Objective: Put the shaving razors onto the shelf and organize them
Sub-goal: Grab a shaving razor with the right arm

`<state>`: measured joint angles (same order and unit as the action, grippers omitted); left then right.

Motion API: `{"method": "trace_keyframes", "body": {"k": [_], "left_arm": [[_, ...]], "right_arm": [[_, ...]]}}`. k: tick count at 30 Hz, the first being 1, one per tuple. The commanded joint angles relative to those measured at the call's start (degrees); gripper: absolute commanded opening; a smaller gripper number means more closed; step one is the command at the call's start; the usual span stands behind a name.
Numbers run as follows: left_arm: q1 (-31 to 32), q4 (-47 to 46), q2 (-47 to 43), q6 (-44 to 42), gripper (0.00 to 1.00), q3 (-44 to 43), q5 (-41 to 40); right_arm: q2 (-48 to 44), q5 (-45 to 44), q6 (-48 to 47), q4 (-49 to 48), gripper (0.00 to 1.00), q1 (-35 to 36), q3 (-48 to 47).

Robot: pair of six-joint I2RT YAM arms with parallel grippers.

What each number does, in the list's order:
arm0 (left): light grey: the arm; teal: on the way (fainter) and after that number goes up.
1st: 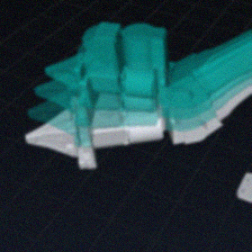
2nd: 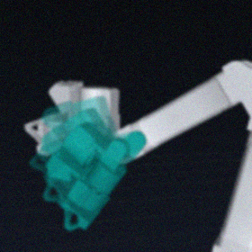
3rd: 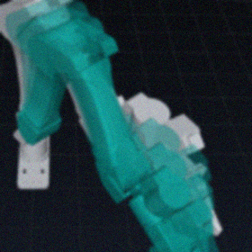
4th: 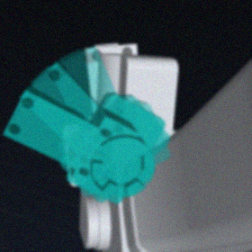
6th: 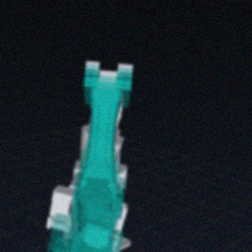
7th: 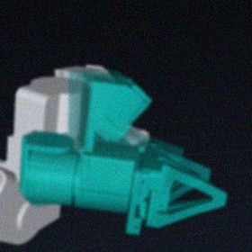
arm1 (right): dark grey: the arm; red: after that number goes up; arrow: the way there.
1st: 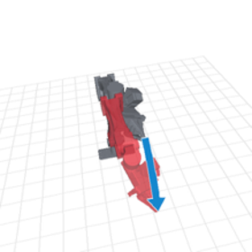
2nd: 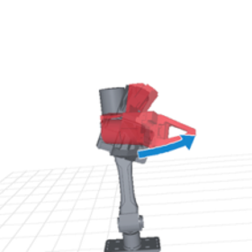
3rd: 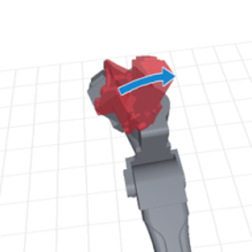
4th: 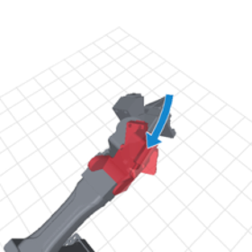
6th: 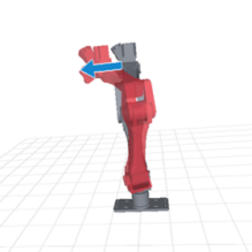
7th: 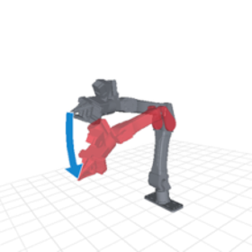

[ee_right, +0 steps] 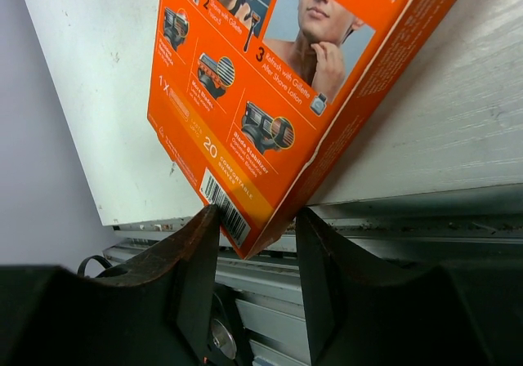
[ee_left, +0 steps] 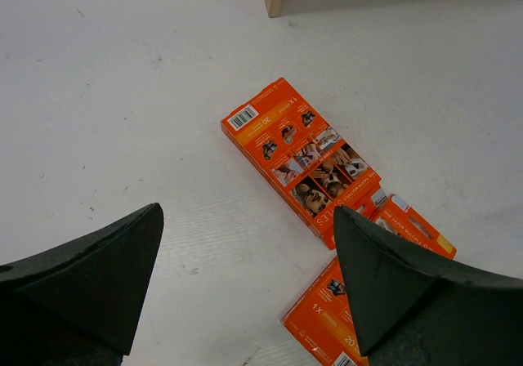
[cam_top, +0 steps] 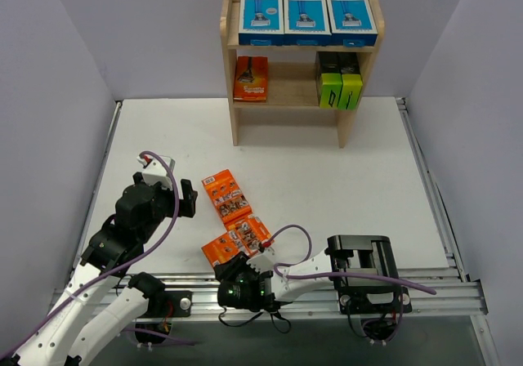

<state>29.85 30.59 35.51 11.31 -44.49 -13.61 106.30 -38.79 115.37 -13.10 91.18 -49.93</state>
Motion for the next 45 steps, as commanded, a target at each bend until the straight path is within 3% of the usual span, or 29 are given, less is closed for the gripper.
{"method": "trace_keyframes", "body": {"k": [1,10,27,45], "left_arm": [[0.04,-1.67,-0.44,-0.76,0.94,-0.69,0.51],[0.13,-1.59,-0.35,-0.76,0.94,-0.69,0.33],[0.21,-1.85,-0.26,-0.68,0.94,-0.69,0.33],[0.21,-1.94,-0.17,-0.5,0.94,-0.51,0.33]], "right_arm": [[0.49,-1.99,12.15,3.43,0.21,-0.12,1.06],[-3.82,-5.07,11.19,6.86,0.0,0.67,1.33],[-8.3,-9.46,10.23,7.48,0.0,2.16,3.09],[-13.93,-13.95,0.47,6.86,0.0,2.25,4.49]]}}
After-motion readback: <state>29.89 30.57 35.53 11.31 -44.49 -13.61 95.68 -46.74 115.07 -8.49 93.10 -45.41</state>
